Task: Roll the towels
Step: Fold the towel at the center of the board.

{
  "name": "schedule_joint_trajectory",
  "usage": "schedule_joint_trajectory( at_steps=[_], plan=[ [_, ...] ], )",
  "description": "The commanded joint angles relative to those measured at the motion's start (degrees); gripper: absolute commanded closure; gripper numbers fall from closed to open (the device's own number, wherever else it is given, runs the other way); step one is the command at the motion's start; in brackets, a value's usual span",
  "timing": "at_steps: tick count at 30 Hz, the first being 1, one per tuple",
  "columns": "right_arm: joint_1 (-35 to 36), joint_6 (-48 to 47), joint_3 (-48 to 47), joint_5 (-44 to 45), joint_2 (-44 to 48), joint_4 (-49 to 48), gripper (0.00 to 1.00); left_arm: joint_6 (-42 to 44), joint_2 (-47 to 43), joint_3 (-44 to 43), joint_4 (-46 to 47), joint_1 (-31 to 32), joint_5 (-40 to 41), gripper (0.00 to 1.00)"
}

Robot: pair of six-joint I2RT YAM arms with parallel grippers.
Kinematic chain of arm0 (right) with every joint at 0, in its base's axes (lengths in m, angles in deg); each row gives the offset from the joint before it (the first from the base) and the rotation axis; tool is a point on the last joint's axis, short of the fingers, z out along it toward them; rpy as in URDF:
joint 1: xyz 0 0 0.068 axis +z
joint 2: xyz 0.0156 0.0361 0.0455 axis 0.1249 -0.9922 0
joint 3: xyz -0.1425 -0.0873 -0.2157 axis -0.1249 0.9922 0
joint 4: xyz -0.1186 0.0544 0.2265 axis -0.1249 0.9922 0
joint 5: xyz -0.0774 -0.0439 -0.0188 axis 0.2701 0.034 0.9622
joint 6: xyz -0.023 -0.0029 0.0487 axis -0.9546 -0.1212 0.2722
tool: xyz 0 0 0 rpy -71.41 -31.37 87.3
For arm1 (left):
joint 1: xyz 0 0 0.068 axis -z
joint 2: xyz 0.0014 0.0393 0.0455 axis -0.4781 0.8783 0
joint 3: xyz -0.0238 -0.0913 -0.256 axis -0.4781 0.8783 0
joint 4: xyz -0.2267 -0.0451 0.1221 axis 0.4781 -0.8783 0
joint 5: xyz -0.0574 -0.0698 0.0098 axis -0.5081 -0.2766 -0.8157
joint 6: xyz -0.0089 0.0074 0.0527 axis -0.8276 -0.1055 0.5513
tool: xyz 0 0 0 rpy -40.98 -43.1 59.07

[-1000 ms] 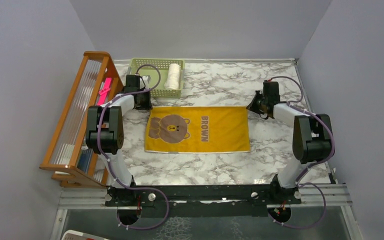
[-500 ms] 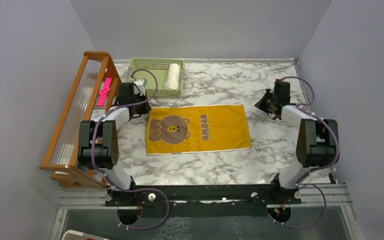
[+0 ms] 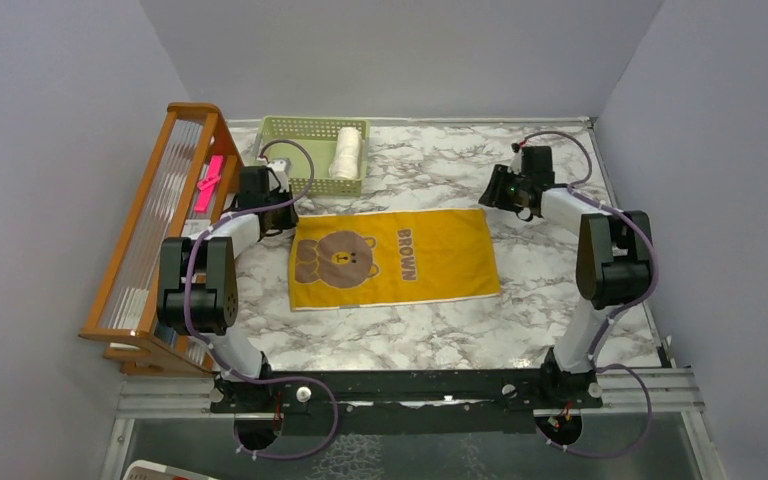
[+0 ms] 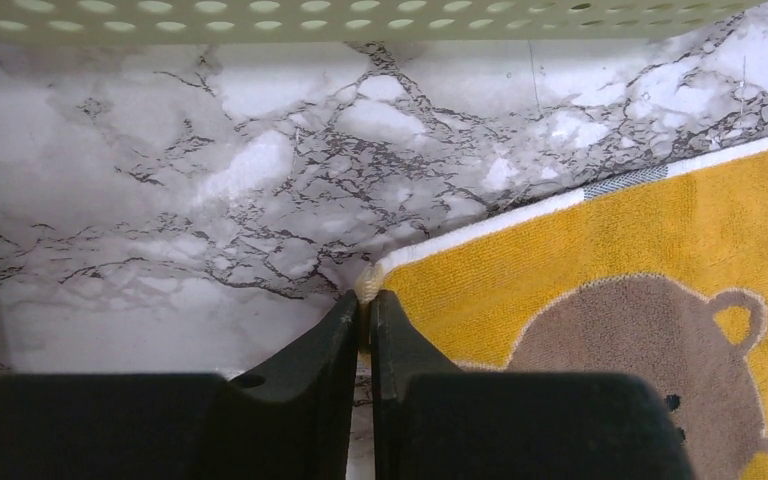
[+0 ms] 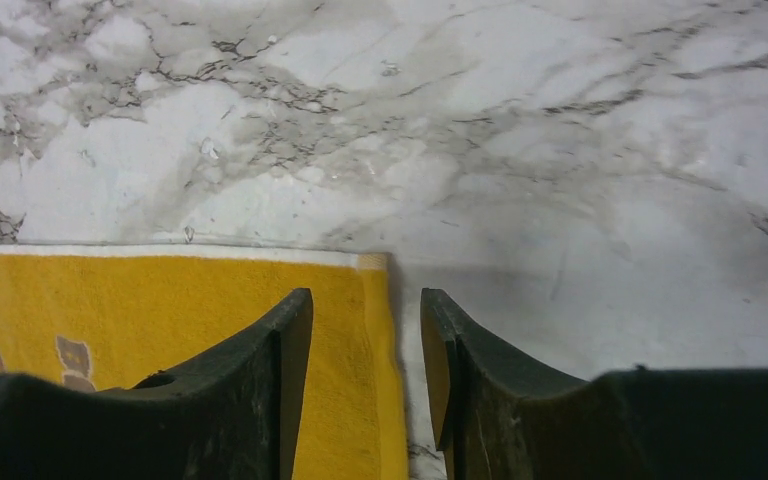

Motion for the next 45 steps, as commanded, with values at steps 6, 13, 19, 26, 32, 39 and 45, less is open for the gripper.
schedule_joint_trajectory(
  at_steps=[6,13,19,26,32,39,45],
  plan=[
    [5.88,-8.07,-5.61,9.4,-5.15,7.56,0.57,0.5,2.8,-3.96,-4.88,-0.25,1.45,0.85],
    [6.89,-8.41,-5.45,14.53,-5.49,8.44,0.58,0.35,3.72,-4.65,-5.77,-0.25,1.6,0.83],
    [6.9,-8.42,-5.62,15.25,-4.89,7.79,0.58,0.37,3.52,-4.63,-5.95,-0.23,1.83,0.81],
    [7.77,-10.18,-6.3,13.93,-6.68,7.08,0.58,0.39,3.9,-4.71,-6.21,-0.23,1.43,0.74],
    [9.67,-12.38,-7.25,17.65,-8.02,8.07,0.62,0.53,4.31,-4.85,-6.39,-0.24,1.75,0.7],
    [10.33,-11.12,-7.84,19.11,-10.6,9.26,0.98,0.87,5.11,-5.36,-7.26,-0.22,4.12,0.66],
    [10.16,-9.87,-8.52,17.25,-11.4,8.94,0.99,1.49,7.23,-8.24,-7.96,-0.29,5.99,0.66]
  ],
)
